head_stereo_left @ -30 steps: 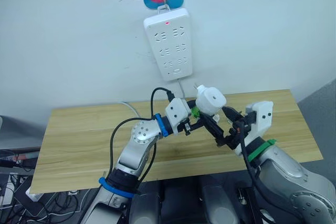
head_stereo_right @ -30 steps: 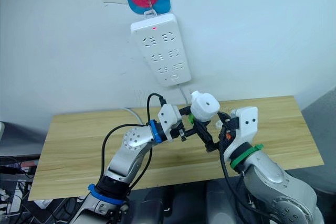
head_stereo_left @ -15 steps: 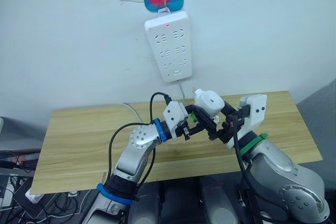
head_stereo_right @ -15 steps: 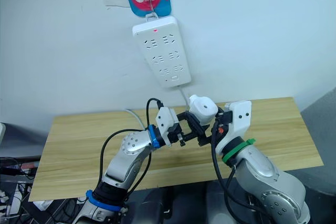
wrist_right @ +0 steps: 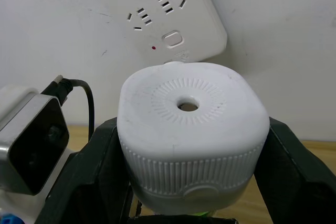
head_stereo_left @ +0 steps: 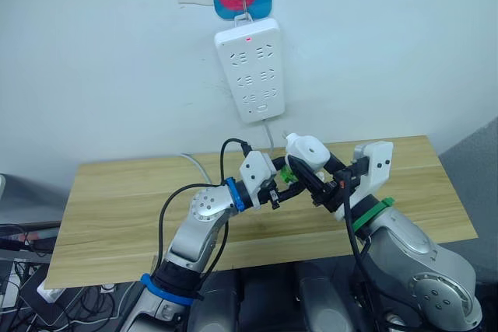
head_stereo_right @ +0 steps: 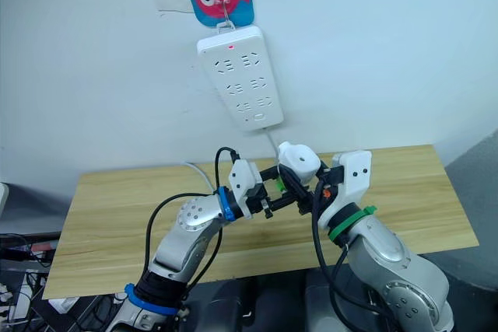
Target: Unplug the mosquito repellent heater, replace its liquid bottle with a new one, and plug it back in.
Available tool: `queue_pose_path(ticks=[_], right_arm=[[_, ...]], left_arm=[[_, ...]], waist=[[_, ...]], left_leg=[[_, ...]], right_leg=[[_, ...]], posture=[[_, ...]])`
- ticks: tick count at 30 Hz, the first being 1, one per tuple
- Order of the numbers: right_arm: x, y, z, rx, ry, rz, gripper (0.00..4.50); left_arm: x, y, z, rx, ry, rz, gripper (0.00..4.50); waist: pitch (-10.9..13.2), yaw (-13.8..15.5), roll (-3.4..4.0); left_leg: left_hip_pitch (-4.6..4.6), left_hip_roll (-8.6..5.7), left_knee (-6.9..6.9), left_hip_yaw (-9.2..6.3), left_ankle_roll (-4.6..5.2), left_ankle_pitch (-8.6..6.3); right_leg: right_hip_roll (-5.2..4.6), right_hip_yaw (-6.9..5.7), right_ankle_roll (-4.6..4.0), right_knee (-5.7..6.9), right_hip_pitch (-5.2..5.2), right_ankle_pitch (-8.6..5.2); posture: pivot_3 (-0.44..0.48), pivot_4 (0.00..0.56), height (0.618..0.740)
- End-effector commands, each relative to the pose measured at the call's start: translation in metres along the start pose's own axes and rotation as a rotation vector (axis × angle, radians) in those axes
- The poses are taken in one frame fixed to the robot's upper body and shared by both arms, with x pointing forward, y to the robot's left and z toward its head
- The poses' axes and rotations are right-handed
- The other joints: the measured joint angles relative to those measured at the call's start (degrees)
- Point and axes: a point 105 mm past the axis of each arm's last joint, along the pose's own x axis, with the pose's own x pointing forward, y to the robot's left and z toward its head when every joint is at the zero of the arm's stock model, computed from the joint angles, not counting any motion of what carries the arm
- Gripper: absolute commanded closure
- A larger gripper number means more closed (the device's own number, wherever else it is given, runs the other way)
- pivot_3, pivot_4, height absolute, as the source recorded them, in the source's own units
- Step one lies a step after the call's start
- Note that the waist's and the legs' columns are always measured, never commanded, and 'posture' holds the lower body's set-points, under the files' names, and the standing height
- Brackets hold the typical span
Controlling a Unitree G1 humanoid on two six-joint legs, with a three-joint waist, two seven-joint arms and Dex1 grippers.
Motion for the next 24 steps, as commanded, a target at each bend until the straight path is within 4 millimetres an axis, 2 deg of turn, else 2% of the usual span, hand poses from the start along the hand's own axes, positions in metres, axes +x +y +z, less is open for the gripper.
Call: queue_pose_path(ticks=[1,3,6,9,12,17,24], right_arm=[[0.002,-0.005,0.013,-0.03,-0.06,-0.016,1.52],[0.003,-0.007,0.015,-0.037,-0.066,-0.022,1.52],[0.003,-0.009,0.019,-0.049,-0.07,-0.018,1.52],[0.002,-0.009,0.025,-0.068,-0.076,-0.002,1.52],[-0.002,-0.004,0.028,-0.087,-0.066,0.041,1.52],[-0.003,0.008,0.026,-0.079,-0.044,0.102,1.52],[0.006,0.011,0.031,-0.074,-0.054,0.112,1.52]], left_arm=[[-0.013,0.005,0.023,0.03,-0.068,0.015,0.64],[-0.026,0.008,0.028,0.035,-0.061,0.027,0.0],[-0.048,0.021,0.034,0.047,-0.036,0.089,0.0],[-0.07,0.053,0.044,0.127,-0.002,0.188,0.0],[-0.082,0.079,0.048,0.18,0.034,0.244,0.0],[-0.081,0.114,0.055,0.244,0.016,0.318,0.0],[-0.064,0.128,0.054,0.215,-0.003,0.243,0.0]], waist=[[-0.1,0.0,-0.01],[-0.2,0.0,0.02],[-0.2,-0.1,0.04],[-0.2,0.0,0.03],[-0.3,0.2,0.01],[-0.3,0.2,-0.02],[-0.3,0.1,-0.06]], left_leg=[[0.0,0.0,0.0,0.0,0.0,0.0],[0.01,0.02,-0.03,0.0,0.0,0.0],[0.01,0.05,-0.09,0.0,-0.01,0.0],[0.01,0.03,-0.08,0.01,0.0,0.0],[0.01,-0.01,-0.06,0.0,0.0,0.0],[0.01,-0.05,-0.06,0.01,0.0,0.0],[0.01,-0.02,-0.06,0.01,0.0,0.0]], right_leg=[[0.0,0.0,0.0,0.0,0.0,0.0],[0.0,0.0,0.0,0.0,-0.03,0.0],[0.0,0.01,-0.02,0.0,-0.07,-0.01],[0.0,0.01,-0.01,0.0,-0.06,-0.01],[0.0,-0.01,-0.01,0.01,-0.04,-0.01],[0.01,-0.04,0.0,-0.01,-0.04,-0.01],[0.01,-0.03,-0.01,0.02,-0.07,-0.01]], posture=[[-0.173,0.266,0.74],[-0.172,0.264,0.74],[-0.177,0.265,0.74],[-0.172,0.266,0.74],[-0.161,0.268,0.74],[-0.153,0.268,0.74],[-0.154,0.263,0.74]])
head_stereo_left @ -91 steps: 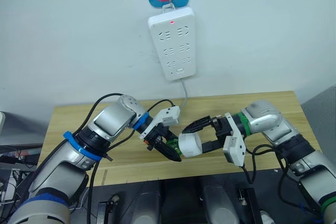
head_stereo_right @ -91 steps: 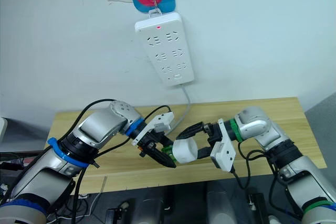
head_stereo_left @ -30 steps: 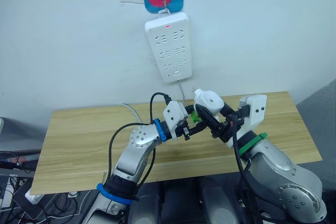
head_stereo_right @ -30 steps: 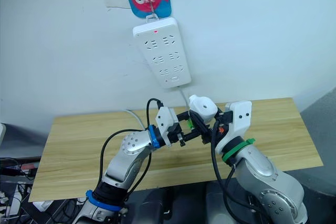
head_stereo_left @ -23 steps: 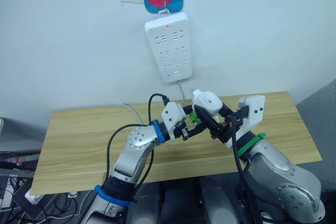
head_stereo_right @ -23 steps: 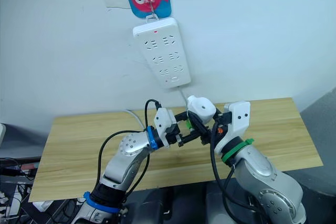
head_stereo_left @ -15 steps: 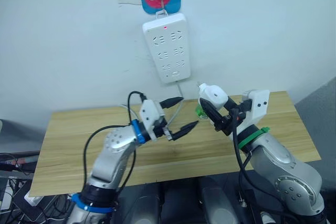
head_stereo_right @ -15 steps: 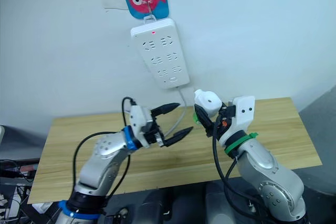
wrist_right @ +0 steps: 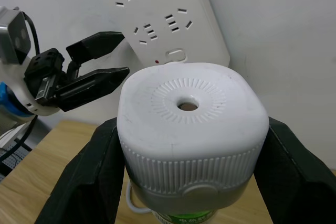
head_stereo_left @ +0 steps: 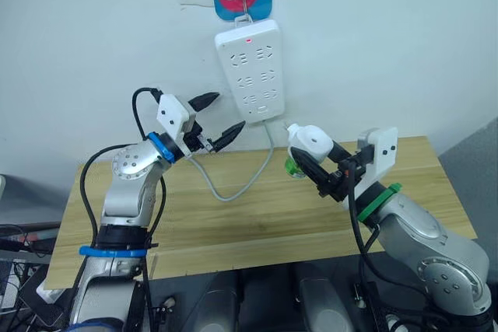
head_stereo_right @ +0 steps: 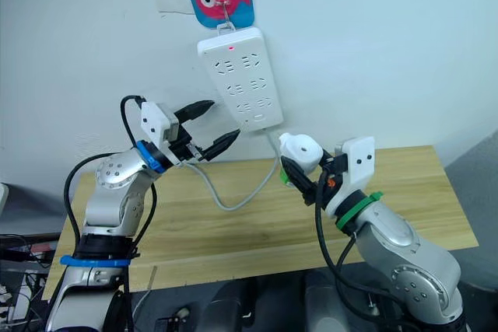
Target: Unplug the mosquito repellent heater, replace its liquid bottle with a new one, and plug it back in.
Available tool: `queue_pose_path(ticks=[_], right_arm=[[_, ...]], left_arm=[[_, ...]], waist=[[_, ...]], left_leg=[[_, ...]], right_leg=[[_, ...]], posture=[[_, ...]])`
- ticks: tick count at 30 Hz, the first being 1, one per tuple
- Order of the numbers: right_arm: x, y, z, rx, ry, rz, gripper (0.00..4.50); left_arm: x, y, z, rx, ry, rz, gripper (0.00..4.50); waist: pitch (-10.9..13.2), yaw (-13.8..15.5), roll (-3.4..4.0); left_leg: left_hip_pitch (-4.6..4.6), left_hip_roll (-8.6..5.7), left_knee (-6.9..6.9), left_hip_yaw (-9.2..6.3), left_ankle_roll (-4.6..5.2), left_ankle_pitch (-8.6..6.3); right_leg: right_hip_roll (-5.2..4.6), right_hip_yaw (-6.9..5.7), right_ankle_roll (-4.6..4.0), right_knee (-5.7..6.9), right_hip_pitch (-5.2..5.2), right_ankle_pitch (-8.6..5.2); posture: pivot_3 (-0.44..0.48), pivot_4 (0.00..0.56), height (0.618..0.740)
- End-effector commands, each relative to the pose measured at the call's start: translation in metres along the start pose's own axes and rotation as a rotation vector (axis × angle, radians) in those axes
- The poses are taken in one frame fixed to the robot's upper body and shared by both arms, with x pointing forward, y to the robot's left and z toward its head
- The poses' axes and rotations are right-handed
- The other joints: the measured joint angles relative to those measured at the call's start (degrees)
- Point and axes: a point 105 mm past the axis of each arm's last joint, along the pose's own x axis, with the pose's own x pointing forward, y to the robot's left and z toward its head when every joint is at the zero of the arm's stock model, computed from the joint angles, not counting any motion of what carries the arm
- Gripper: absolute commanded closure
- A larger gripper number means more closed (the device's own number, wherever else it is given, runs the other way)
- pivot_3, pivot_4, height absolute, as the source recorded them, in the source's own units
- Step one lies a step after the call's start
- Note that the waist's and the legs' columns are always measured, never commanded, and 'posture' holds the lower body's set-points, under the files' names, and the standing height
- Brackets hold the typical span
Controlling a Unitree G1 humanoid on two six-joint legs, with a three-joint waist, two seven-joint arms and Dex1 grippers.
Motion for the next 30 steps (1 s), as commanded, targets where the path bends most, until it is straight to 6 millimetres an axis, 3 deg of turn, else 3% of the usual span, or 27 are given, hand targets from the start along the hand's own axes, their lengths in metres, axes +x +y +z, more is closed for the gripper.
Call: queue_pose_path(ticks=[1,9,14,23,26,30], right_arm=[[0.001,0.011,0.013,-0.013,-0.05,0.043,1.52],[0.001,0.012,0.016,-0.022,-0.048,0.041,1.52],[0.001,0.009,0.015,-0.019,-0.051,0.03,1.52],[-0.001,0.006,0.007,-0.008,-0.05,0.025,1.52],[0.0,0.008,0.007,-0.01,-0.055,0.029,1.52],[0.003,0.008,0.011,-0.023,-0.067,0.026,1.52]], left_arm=[[0.012,-0.001,0.005,0.002,-0.035,-0.057,0.0],[0.033,0.008,0.002,-0.039,-0.063,-0.09,0.0],[0.043,-0.01,0.009,-0.076,-0.097,-0.233,0.0],[0.044,-0.009,0.012,-0.072,-0.103,-0.25,0.0],[0.042,-0.006,0.013,-0.077,-0.105,-0.245,0.6],[0.032,-0.004,0.012,-0.087,-0.09,-0.236,1.86]], waist=[[0.0,0.0,0.0],[-0.1,1.5,-0.11],[-0.2,1.9,-0.21],[-0.3,0.0,-0.2],[-0.5,-0.2,-0.17],[-0.6,-0.2,-0.18]], left_leg=[[0.0,0.01,0.0,0.0,0.0,0.0],[0.0,-0.18,0.1,-0.13,0.08,0.07],[0.0,-0.25,0.12,-0.14,0.14,0.13],[-0.04,-0.13,0.02,0.02,0.15,0.13],[-0.03,-0.07,0.02,0.03,0.16,0.12],[-0.03,-0.08,0.0,0.05,0.16,0.12]], right_leg=[[0.0,-0.01,0.0,0.0,0.0,0.0],[-0.01,-0.16,0.1,0.01,0.15,0.07],[-0.03,-0.12,0.18,-0.01,0.17,0.15],[-0.03,0.02,0.17,-0.04,0.0,0.14],[-0.01,0.04,0.17,-0.01,-0.03,0.14],[-0.01,0.07,0.16,-0.04,-0.03,0.13]], posture=[[-0.154,0.263,0.74],[-0.167,0.258,0.74],[-0.174,0.243,0.74],[-0.17,0.237,0.74],[-0.165,0.232,0.74],[-0.168,0.234,0.74]])
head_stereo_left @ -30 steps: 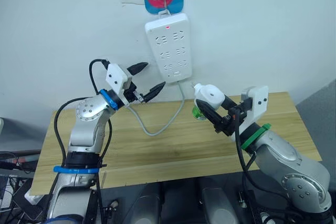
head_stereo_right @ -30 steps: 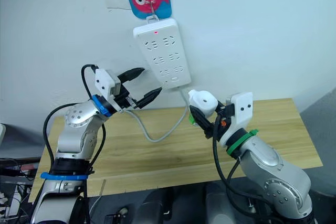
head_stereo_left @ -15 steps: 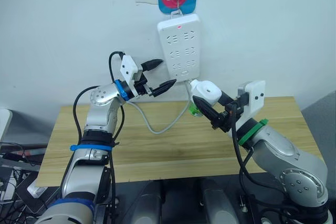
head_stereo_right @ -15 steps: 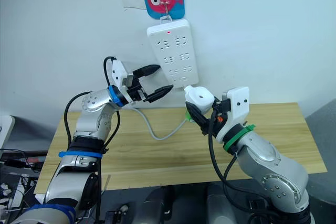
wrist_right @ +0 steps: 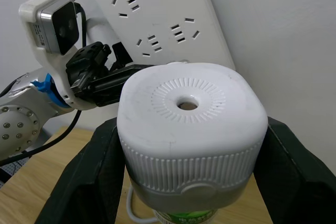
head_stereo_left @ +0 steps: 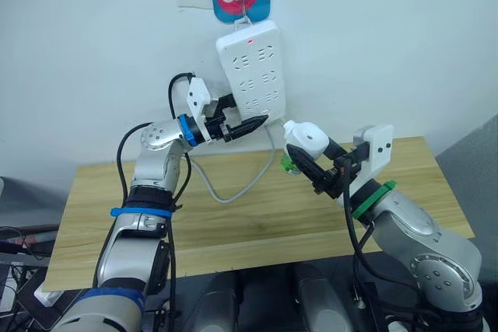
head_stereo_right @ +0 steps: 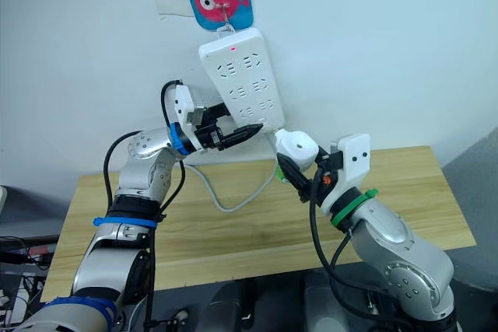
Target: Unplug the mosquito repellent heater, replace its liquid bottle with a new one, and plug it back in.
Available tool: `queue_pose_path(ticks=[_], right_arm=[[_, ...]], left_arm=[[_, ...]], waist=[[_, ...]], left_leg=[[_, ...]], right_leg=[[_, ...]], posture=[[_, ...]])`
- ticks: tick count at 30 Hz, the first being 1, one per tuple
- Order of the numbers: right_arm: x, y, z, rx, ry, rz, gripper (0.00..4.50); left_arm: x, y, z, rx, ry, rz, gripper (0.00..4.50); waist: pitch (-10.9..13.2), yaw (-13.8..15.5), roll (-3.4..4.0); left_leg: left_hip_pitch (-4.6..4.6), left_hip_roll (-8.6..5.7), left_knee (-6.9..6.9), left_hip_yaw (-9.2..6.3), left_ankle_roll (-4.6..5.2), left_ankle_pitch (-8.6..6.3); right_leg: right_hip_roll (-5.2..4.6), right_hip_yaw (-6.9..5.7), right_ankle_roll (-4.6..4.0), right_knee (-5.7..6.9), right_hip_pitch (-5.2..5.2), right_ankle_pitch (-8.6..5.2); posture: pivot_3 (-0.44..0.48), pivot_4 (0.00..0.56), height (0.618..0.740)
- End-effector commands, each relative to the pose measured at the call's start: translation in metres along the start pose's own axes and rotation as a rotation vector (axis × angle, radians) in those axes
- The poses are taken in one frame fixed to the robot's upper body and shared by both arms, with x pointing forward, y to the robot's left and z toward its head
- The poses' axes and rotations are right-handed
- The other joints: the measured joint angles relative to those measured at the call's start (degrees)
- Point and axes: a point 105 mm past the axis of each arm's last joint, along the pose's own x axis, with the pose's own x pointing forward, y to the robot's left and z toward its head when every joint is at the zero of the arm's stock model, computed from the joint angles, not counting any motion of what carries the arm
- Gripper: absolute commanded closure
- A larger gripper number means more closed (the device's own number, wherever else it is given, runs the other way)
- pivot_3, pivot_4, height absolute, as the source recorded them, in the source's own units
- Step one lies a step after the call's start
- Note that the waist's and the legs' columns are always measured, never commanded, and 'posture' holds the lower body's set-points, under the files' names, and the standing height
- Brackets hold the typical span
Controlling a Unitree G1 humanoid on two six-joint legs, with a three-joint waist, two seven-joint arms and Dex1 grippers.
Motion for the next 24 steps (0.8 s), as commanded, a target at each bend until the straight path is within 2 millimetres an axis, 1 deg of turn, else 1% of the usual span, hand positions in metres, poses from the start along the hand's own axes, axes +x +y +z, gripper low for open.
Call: queue_pose_path(ticks=[1,3,4,5,15,24], right_arm=[[0.0,0.006,0.014,-0.029,-0.059,0.023,1.52],[0.002,0.007,0.015,-0.043,-0.052,0.024,1.52],[0.003,0.008,0.017,-0.04,-0.055,0.021,1.52],[0.005,0.007,0.019,-0.033,-0.059,0.013,1.52],[0.031,0.007,0.023,-0.072,-0.02,-0.007,1.52],[0.042,0.007,0.022,-0.063,-0.018,-0.03,1.52]], left_arm=[[-0.01,0.004,0.013,0.021,-0.026,0.023,2.18],[-0.013,0.005,0.013,0.013,-0.023,0.041,2.82],[-0.014,0.006,0.014,0.007,-0.023,0.049,3.04],[-0.015,0.006,0.014,0.006,-0.021,0.056,3.16],[-0.009,0.008,0.017,0.006,-0.028,0.083,3.16],[-0.006,0.006,0.019,-0.008,-0.035,0.072,3.16]], waist=[[0.0,0.0,0.0],[0.0,0.0,0.0],[0.0,0.0,0.0],[0.0,0.0,0.01],[0.0,0.1,0.0],[0.0,0.1,0.0]], left_leg=[[0.0,-0.01,0.0,0.01,0.0,0.0],[0.0,0.0,0.0,0.01,0.0,0.0],[0.0,0.0,0.0,0.0,0.0,0.0],[0.0,0.01,0.0,-0.01,0.0,0.0],[0.0,0.01,-0.01,0.01,-0.01,0.0],[-0.01,0.0,-0.01,0.02,0.0,0.0]], right_leg=[[0.0,0.01,0.0,0.0,0.0,0.0],[-0.01,0.02,0.0,0.0,-0.01,0.0],[-0.01,0.01,0.0,0.0,-0.01,0.0],[-0.01,0.01,0.0,0.0,-0.02,0.0],[-0.02,0.03,0.0,0.02,-0.06,0.0],[-0.02,0.04,0.0,0.02,-0.07,0.0]], posture=[[-0.168,0.234,0.74],[-0.165,0.237,0.74],[-0.163,0.239,0.74],[-0.162,0.24,0.74],[-0.149,0.247,0.74],[-0.146,0.249,0.74]])
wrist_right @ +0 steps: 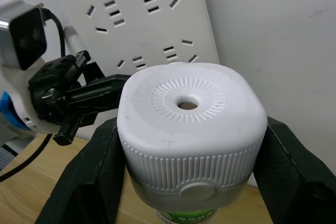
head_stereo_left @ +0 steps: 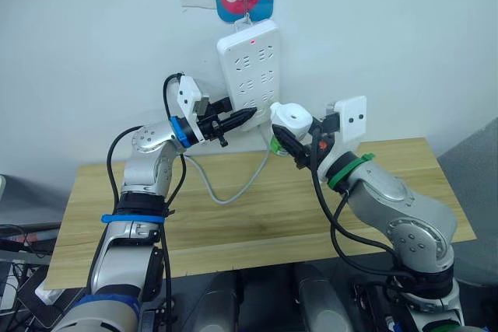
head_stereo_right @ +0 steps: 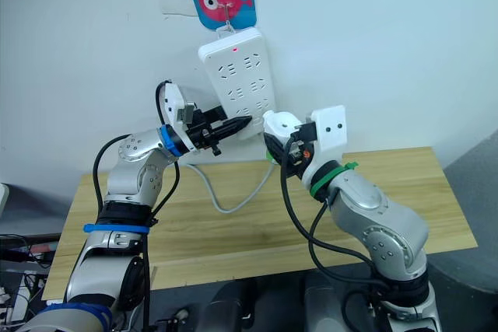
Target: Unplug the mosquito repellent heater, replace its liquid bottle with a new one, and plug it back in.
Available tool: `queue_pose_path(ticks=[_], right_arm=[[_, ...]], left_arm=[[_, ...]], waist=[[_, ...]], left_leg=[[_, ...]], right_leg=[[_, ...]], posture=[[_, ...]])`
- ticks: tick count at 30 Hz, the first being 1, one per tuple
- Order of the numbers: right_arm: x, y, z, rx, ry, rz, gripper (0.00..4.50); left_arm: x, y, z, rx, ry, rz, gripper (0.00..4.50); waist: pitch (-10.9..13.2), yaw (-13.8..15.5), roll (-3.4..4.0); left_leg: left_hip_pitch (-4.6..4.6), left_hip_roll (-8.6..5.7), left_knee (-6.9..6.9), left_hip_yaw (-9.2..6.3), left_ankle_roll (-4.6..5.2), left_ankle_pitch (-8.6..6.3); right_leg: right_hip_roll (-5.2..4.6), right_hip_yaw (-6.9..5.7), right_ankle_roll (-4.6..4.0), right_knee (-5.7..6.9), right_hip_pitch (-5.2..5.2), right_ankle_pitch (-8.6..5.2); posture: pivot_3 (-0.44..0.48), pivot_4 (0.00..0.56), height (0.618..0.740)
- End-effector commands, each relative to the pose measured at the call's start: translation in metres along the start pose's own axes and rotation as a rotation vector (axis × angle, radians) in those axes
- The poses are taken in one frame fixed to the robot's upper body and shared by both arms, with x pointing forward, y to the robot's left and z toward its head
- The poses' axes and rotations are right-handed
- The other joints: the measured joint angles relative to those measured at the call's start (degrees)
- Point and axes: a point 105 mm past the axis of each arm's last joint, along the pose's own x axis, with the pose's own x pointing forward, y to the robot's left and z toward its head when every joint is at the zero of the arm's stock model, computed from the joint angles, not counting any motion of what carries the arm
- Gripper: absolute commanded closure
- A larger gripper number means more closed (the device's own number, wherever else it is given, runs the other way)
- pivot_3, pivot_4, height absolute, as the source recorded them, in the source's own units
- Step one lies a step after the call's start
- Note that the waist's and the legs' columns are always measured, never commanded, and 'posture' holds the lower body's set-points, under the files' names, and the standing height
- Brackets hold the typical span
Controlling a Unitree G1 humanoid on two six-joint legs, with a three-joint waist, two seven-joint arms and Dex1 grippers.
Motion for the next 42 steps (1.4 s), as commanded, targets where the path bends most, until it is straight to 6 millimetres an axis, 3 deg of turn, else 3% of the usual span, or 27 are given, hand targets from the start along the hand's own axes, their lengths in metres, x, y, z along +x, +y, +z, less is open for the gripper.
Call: queue_pose_path(ticks=[1,42], right_arm=[[0.001,0.007,0.013,-0.015,-0.058,0.021,1.52],[0.012,0.016,0.022,-0.024,-0.132,0.06,1.52]], left_arm=[[0.003,0.0,0.017,0.046,-0.05,-0.007,3.16],[0.002,0.0,0.017,0.049,-0.042,-0.018,3.16]], waist=[[0.0,0.0,0.0],[0.0,0.0,0.01]], left_leg=[[0.0,0.0,0.0,0.0,0.0,0.0],[0.0,0.01,-0.02,0.0,-0.01,0.0]], right_leg=[[0.0,0.0,0.0,0.0,0.0,0.0],[-0.01,0.0,-0.01,0.03,-0.05,0.01]], posture=[[-0.145,0.249,0.74],[-0.131,0.244,0.74]])
